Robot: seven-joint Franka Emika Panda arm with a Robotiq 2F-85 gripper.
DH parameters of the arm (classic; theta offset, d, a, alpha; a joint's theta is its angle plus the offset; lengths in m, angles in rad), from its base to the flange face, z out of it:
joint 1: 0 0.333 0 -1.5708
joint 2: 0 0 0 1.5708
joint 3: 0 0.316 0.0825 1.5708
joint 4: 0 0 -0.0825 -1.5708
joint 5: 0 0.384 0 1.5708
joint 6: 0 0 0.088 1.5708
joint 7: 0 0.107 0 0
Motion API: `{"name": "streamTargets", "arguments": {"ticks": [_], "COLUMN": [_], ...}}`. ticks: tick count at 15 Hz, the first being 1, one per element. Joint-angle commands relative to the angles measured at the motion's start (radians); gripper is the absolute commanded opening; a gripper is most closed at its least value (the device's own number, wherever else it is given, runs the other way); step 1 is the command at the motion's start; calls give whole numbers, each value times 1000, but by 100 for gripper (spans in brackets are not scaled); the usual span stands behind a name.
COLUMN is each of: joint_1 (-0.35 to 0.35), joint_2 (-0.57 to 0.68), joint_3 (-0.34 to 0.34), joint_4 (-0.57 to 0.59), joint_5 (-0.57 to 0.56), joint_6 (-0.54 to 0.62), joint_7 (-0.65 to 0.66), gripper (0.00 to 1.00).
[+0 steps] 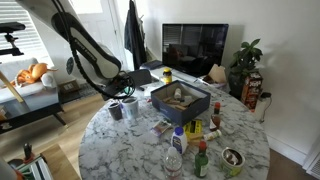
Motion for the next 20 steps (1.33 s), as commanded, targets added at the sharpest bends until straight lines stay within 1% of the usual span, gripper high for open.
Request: {"name": "streamTargets", "arguments": {"ticks": [1, 2, 3, 5, 7, 10, 14, 20], "joint_1": [0, -1, -58, -66, -71, -75, -73, -72], "joint_2": [0, 0, -1, 2, 2, -2, -6, -13], "joint_3": [-1, -1, 46, 56, 67, 84, 105, 128], "joint_4": [2, 2, -8, -7, -15, -27, -47, -86], "joint_5": [0, 0, 49, 79, 118, 146, 151, 141], "joint_6": [0, 0, -13, 1, -17, -50, -133, -203], "joint_7": [0, 0, -82, -146, -239, -339, -407, -430], "gripper": [7, 2, 2, 2, 2, 2, 2, 2]}}
